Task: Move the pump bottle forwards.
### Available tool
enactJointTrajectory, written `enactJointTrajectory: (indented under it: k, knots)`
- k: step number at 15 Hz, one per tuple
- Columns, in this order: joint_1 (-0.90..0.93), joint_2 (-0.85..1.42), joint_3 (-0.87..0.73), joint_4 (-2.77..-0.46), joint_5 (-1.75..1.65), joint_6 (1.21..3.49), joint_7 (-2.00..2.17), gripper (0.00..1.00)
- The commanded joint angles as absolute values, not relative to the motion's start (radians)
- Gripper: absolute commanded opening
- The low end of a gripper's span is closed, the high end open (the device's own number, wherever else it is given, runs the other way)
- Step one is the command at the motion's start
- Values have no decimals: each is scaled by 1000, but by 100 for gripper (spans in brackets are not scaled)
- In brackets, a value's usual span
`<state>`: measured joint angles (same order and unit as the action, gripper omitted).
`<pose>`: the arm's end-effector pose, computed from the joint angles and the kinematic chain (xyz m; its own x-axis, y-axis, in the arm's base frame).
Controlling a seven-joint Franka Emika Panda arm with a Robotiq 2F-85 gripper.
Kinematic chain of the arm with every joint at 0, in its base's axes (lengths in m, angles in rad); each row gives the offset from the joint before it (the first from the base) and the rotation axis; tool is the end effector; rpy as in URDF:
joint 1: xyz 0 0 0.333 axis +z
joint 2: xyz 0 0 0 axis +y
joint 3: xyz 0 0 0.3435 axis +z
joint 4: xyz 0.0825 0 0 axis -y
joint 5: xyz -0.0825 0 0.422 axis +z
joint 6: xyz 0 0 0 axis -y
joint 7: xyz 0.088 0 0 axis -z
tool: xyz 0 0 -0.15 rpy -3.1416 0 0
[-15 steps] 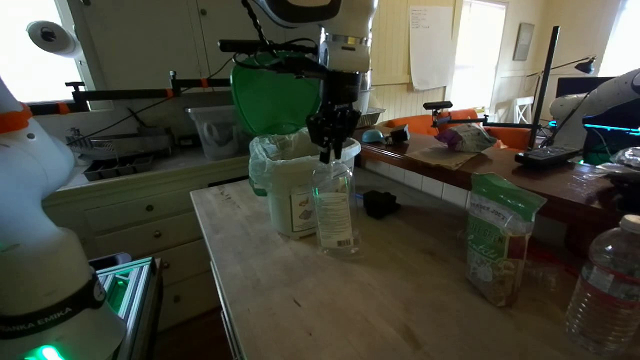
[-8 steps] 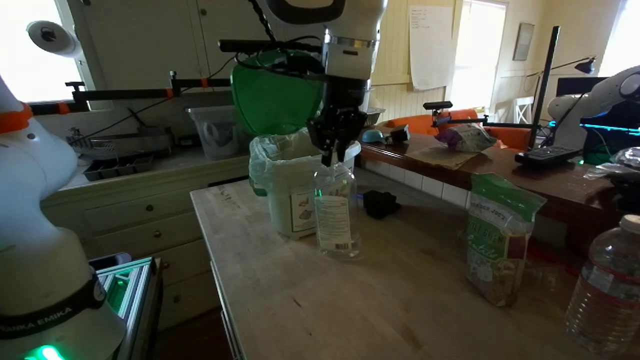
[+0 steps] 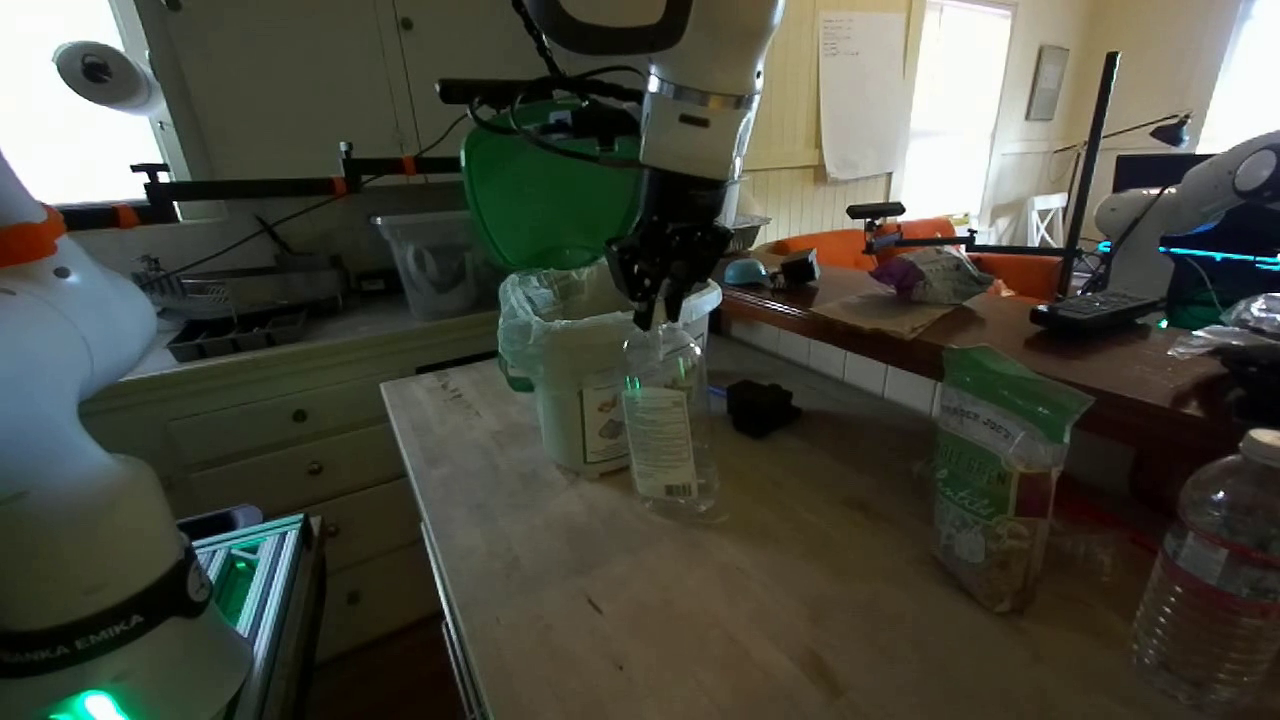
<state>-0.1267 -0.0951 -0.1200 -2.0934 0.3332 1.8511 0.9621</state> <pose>0.5287 -0.0936 0.4277 0.2364 -0.9081 -0.3456 -0.9707 -0.2362 -0.0432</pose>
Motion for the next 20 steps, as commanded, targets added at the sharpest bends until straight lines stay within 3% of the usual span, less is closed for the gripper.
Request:
enactJointTrajectory:
  k: [1, 20]
  knots:
    - [-127, -76, -118, -2134, 374, 1845, 950, 9]
    - [-164, -68, -162, -2145, 451, 1828, 949, 9]
